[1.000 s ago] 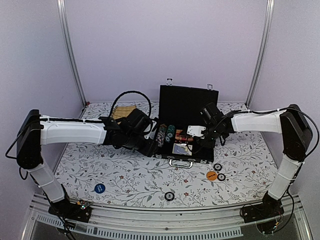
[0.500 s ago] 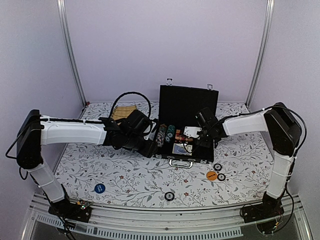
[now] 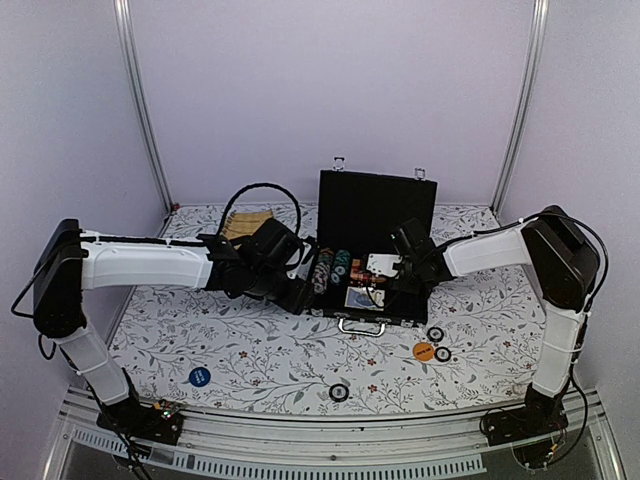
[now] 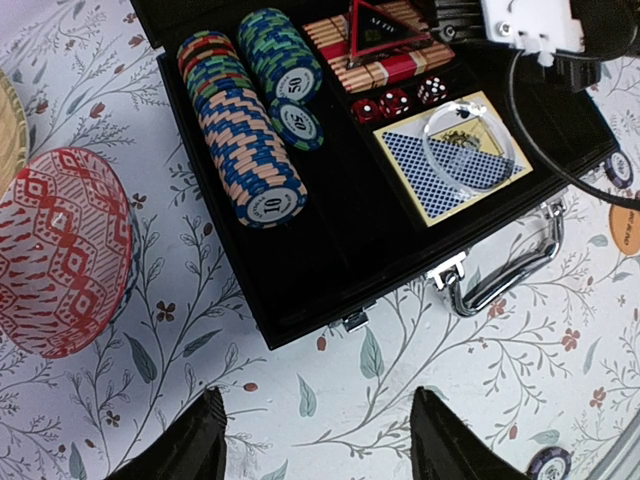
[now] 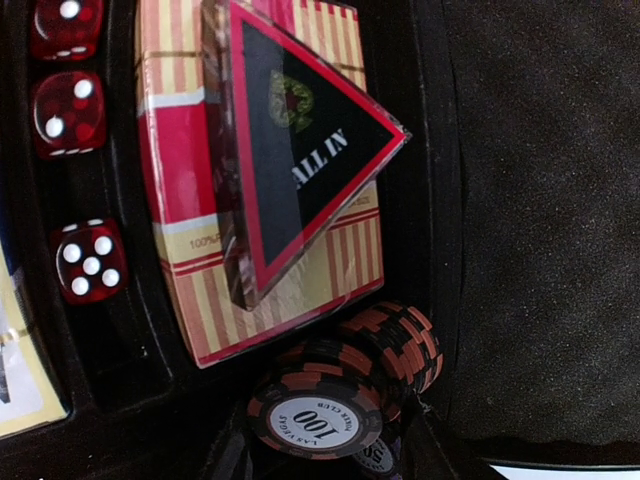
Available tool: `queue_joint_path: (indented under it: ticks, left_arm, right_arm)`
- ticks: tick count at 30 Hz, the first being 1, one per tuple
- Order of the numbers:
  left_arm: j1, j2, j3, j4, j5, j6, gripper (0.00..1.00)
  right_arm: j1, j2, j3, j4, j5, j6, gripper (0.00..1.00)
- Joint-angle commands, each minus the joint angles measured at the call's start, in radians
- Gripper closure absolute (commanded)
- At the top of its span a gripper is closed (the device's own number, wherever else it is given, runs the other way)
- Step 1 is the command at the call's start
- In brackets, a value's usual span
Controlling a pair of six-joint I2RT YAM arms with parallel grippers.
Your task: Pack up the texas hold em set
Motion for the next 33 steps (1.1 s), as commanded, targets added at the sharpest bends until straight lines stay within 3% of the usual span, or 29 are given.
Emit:
queue_joint_path:
  ticks: [1,10,22,33]
  left_arm:
    - [0.013,0.003,0.006,0.019,0.003,0.010,0.37]
    - [0.012,0.006,0.010,0.019,0.006,0.012,0.37]
    - [0.013,0.006,0.000,0.019,0.005,0.012,0.37]
    - [0.015,-0.011,-0.004,0.015,-0.004,0.012,0.37]
  right_arm:
    - [0.003,-0.016,-0.014,0.040,0.005,-0.010,0.46]
    - [0.003,-0.066,-0.004,-0.042,-0.066,-0.005,0.45]
    - [-0.032,-0.185,0.112,-0.322,-0.251,0.065,0.39]
    - [-0.175,-0.306,0.102,-0.550,-0.557,0.170,0.48]
